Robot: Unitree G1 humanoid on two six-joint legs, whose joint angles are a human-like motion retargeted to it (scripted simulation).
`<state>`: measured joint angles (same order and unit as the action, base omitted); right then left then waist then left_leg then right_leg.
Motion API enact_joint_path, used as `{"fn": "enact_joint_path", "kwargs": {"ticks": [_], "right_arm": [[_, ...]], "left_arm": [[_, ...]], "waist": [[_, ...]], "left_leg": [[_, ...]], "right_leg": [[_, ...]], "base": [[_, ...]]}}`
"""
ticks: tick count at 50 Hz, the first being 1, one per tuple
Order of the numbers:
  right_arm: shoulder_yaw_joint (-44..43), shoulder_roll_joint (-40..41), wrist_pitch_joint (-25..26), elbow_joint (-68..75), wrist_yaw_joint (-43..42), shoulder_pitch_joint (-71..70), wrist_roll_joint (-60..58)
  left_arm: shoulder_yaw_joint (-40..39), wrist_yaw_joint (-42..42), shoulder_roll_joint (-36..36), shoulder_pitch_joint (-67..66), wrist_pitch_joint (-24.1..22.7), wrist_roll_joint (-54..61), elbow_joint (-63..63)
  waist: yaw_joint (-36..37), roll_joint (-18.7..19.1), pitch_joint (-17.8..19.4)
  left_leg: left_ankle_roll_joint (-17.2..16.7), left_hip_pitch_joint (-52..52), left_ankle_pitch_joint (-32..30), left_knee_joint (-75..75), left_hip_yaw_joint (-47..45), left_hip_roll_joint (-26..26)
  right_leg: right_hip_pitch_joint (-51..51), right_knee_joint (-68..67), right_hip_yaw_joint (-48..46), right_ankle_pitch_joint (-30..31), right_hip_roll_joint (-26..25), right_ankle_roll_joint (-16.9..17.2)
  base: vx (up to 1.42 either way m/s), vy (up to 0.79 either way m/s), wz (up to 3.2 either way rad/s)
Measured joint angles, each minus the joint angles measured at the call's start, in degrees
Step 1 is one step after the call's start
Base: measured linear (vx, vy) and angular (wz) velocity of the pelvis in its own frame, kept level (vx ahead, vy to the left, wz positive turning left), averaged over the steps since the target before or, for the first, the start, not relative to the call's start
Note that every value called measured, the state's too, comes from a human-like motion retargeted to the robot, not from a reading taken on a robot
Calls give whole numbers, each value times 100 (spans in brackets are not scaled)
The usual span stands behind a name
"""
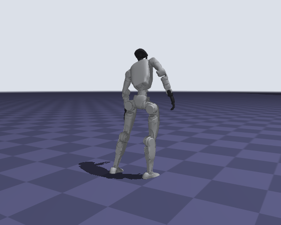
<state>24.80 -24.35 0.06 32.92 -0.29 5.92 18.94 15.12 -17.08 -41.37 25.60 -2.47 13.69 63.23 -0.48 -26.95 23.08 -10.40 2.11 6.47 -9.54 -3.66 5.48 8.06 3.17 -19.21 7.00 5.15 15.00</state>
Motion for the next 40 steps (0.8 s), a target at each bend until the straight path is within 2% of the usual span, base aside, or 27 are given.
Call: {"fn": "enact_joint_path", "kwargs": {"ticks": [4,8,10,13,18,20,23,27,31,35,38,40], "right_arm": [[-153,-120,-116,-171,-130,-29,2],[-259,-147,-195,-156,-189,67,-68],[-289,-181,-223,-137,-149,152,-122],[-255,-130,-227,-48,-53,272,-187],[-109,-159,-199,30,22,410,-261],[-89,-163,-182,35,33,490,-225],[-78,-110,-183,-4,51,622,-114],[101,8,-219,-126,141,713,1],[257,-25,-179,-120,226,664,88],[318,-37,-106,6,243,575,166],[333,2,-65,97,277,529,209],[323,53,-41,146,305,508,221]], "left_arm": [[-385,120,267,-1101,97,-413,117],[-799,374,641,-2037,188,-754,397],[-1007,508,824,-2442,186,-863,530],[-1209,651,994,-2945,182,-987,742],[-1370,517,1224,-3392,194,-752,1248],[-1285,424,1246,-3346,198,-608,1414],[-1037,305,1084,-2947,173,-465,1496],[-753,167,466,-2116,107,-454,1159],[-214,167,-169,-849,40,-443,779],[380,243,-652,753,61,-442,704],[755,254,-865,1988,110,-472,827],[1004,227,-952,2712,130,-498,926]], "waist": [[254,-35,21],[424,-16,25],[523,-16,70],[700,-152,-67],[931,-266,-169],[899,-285,-207],[694,-285,-81],[332,-284,-28],[54,-279,-76],[-118,-285,-18],[-189,-285,38],[-226,-285,57]], "left_leg": [[-61,315,-259,646,-117,131],[-269,667,-709,1421,-593,349],[-394,919,-580,1454,-816,453],[-452,1316,-370,1454,-918,528],[-451,1009,-934,1454,-949,732],[-380,801,-956,1454,-1014,703],[-263,458,-734,1454,-902,445],[-300,235,-619,1454,-658,470],[-245,69,-488,1454,-584,415],[-183,-221,-354,1454,-598,250],[-246,-437,-286,1454,-648,245],[-324,-561,-238,1454,-691,276]], "right_leg": [[-112,-87,133,-221,-84,0],[-285,-191,144,-492,-168,0],[-450,-203,152,-632,-199,0],[-466,-279,300,-811,-206,0],[-830,-480,694,-1160,-254,0],[-966,-555,795,-1145,-199,0],[-1221,-700,913,-1085,-16,-33],[-1059,-986,941,-1116,-172,-298],[-604,-980,686,-1020,-109,-180],[-246,-592,579,-398,-27,0],[30,-239,523,145,-178,0],[219,-41,398,214,-332,0]], "base": [[37,0,-39],[40,10,-8],[42,13,-13],[42,20,-44],[50,29,-68],[47,35,-19],[43,41,52],[36,22,61],[33,12,24],[32,4,8],[32,-10,-2],[34,-19,-5]]}}
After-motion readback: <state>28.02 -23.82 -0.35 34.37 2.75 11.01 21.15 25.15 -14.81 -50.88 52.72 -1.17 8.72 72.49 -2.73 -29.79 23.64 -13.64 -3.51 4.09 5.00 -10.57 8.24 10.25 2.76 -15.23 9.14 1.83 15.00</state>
